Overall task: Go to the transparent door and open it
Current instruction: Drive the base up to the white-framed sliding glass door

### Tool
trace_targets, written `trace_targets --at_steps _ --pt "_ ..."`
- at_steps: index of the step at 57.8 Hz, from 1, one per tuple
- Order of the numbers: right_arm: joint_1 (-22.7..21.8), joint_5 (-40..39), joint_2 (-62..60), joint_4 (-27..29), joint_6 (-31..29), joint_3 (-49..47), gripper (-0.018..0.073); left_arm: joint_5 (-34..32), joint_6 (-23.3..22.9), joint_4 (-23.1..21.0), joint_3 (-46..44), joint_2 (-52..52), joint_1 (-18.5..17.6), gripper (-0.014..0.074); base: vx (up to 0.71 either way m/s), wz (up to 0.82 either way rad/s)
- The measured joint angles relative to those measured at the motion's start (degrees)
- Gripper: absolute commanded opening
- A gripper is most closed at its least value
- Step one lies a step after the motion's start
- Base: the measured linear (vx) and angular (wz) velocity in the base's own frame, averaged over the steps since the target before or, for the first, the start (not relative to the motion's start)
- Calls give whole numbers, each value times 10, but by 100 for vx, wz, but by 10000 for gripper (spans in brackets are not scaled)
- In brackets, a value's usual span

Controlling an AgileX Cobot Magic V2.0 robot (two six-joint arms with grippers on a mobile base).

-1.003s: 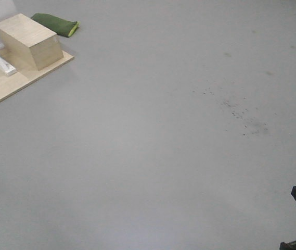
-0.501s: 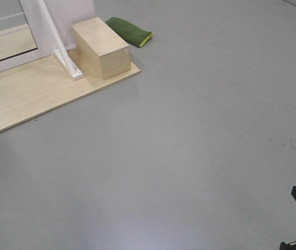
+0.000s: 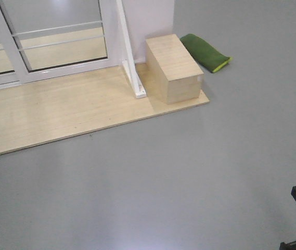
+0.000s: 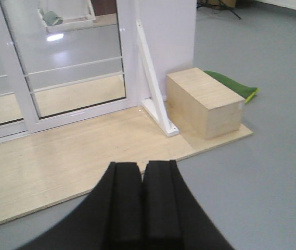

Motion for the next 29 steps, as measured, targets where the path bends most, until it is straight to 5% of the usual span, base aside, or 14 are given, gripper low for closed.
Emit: trace_targets --at_steps 29 --pt "0 0 0 0 0 0 -1 0 0 0 0 0 0 4 54 40"
